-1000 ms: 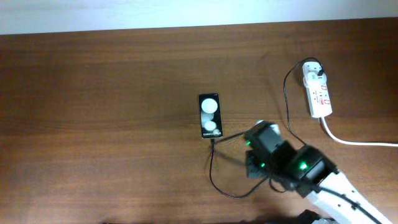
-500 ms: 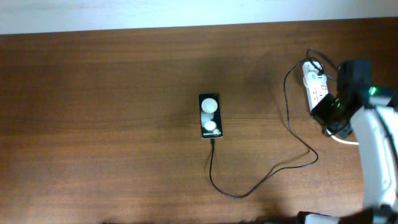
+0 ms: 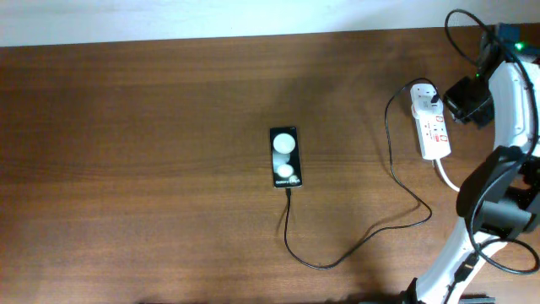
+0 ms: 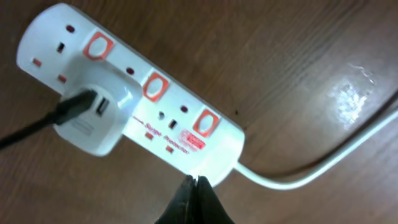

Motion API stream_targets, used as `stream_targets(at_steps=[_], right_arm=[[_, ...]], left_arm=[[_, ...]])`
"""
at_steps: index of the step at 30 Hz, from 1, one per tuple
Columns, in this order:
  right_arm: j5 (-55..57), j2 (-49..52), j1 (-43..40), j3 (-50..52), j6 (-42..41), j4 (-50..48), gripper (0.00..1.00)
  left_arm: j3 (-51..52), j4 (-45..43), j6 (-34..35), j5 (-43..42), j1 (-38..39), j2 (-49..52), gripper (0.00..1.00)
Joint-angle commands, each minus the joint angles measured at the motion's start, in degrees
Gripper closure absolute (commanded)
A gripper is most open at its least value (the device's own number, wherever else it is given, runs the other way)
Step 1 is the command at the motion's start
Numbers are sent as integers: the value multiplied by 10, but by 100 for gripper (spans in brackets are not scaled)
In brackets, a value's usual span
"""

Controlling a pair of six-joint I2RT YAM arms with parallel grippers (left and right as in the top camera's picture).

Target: Plug charger to phone and switch on socket

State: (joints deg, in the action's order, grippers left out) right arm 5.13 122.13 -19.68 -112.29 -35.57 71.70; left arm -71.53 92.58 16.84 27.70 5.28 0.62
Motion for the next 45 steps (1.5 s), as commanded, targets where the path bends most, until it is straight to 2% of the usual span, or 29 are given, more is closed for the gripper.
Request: stream_targets(at_steps=[1,11,24,32,38,45], right_arm=[[1,18,-3,-15,4,-22,96],[-1,76,-3,-15,4,-94,96],[-26,98,-2,-15,3,-116,96],[-36,164,32,-15,9,-110,96],[-14,141,7,-15,27,-50,96],[-8,16,-20,-15,54,43,96]], left_arm=[[-2,-1,-7,6,-2,-2,1],[-2,-1,-7,6,-2,-2,1],[-2,-1,-7,6,-2,-2,1],[-2,-1,-7,6,-2,-2,1],[-2,-1,-7,6,-2,-2,1],[-2,-1,-7,6,-2,-2,1]])
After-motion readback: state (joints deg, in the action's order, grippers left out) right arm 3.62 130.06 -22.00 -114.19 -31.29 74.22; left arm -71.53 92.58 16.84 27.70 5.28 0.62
